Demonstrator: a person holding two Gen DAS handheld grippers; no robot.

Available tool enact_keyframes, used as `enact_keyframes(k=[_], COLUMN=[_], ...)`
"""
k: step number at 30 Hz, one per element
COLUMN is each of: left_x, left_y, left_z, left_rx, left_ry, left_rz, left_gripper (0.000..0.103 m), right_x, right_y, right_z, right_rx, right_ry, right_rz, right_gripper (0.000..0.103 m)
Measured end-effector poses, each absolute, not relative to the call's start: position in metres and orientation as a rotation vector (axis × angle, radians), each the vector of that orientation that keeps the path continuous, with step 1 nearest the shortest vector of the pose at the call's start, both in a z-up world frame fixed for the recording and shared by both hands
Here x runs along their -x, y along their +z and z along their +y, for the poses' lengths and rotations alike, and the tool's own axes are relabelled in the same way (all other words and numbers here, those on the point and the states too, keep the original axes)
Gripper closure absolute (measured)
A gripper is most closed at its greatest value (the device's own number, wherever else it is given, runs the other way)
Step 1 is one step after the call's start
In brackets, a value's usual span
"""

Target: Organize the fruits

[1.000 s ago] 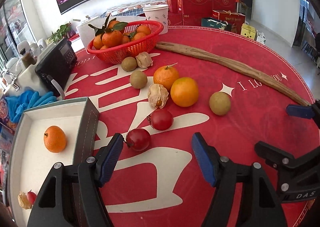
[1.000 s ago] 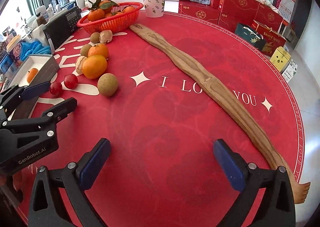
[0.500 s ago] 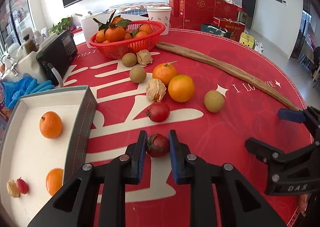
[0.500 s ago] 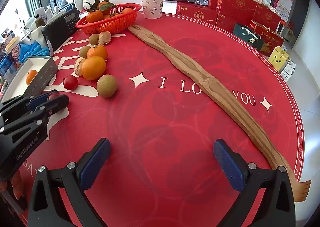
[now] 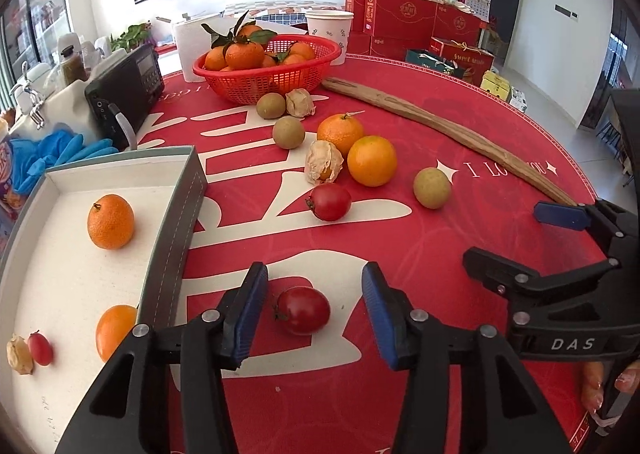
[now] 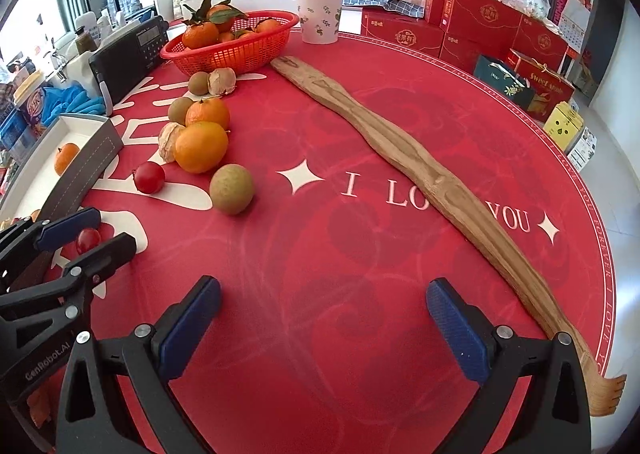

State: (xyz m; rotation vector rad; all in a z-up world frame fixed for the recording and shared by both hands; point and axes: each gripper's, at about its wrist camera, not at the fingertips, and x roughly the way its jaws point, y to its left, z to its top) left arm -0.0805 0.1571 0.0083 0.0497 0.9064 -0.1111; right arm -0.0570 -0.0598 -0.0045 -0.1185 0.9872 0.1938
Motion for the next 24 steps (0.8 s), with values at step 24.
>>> enact_keyframes(k=[24], left_x=[0.087], left_y=[0.007], left_z=[0.152], left_rx=[-0.052], left_ry=[-0.112], left_rz=[0.92], left_gripper=[0.035], right_x=[0.02], right_y=[-0.004], right_z=[-0.012], right_rx=[0.159], right_ry=[0.262], right_rz=[0.944], right_gripper=[0.017])
